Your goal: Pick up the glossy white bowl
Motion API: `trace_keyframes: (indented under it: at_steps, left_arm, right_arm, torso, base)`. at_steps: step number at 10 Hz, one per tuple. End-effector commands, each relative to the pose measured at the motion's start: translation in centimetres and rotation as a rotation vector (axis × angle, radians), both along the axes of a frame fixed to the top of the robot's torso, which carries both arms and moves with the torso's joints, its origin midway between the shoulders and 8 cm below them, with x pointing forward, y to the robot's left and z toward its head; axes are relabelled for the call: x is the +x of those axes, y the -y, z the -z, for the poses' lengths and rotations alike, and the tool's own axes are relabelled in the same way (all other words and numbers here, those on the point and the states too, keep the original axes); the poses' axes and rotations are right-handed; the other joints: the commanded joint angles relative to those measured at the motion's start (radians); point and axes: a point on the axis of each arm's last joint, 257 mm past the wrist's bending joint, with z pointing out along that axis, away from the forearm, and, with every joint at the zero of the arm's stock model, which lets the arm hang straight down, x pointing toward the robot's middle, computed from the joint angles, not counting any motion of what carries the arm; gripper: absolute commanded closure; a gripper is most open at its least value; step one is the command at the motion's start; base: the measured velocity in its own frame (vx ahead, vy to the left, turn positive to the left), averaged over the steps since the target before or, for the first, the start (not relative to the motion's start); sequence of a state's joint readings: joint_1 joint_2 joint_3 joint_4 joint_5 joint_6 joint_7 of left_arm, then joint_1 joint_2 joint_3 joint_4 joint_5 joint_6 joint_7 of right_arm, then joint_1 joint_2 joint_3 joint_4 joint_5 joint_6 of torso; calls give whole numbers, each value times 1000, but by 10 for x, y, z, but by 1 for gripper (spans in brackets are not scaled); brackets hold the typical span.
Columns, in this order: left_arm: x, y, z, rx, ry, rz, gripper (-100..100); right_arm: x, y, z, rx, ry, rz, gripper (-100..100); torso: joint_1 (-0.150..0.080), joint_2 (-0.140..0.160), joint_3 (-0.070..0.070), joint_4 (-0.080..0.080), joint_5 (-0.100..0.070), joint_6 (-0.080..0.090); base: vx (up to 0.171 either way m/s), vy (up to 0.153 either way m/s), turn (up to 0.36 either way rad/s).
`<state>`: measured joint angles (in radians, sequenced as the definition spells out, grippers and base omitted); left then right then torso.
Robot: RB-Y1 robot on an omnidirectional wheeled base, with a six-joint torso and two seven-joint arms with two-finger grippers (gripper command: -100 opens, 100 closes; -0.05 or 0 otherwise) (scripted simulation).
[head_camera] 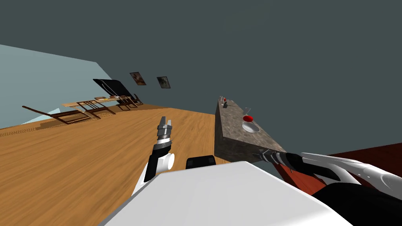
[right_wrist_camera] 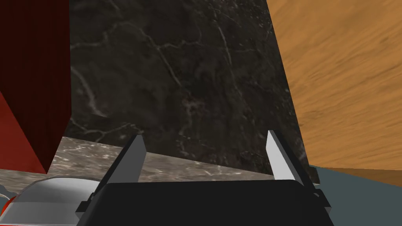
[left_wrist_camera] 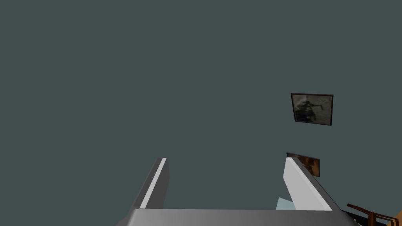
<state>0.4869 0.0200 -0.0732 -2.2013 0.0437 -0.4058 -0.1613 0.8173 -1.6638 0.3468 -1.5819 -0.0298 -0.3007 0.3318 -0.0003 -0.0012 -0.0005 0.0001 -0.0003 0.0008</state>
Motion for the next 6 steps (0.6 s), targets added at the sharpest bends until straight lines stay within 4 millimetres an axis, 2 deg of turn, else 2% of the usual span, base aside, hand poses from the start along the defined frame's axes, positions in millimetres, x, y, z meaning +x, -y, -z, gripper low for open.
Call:
trace_keyframes:
  at_steps: [1, 2, 3, 5, 6]
  left_arm:
    - [0, 0, 0, 0, 0, 0, 0]
    - [0, 0, 0, 0, 0, 0, 0]
    - [0, 0, 0, 0, 0, 0, 0]
    - [0, 0, 0, 0, 0, 0, 0]
    - [0, 0, 0, 0, 0, 0, 0]
  right_arm:
    - [0, 6, 1, -14, -6, -7, -100]
    - [-1, 29, -9, -69, -28, -30, -100]
    - [-1, 29, -9, -69, -28, -30, -100]
    - [-2, 64, -28, -154, -64, -62, -100]
    - [1, 66, -31, -165, -67, -72, -100]
  torso:
    - [0, 0, 0, 0, 0, 0]
    - [0, 1, 0, 0, 0, 0]
    - [0, 1, 0, 0, 0, -1]
    - [0, 0, 0, 0, 0, -1]
    - [-1, -1, -1, 0, 0, -1]
  base:
    - [3, -4, -14]
    - [4, -2, 148]
    - [4, -9, 81]
    - [14, -15, 186]
    - [15, -29, 83]
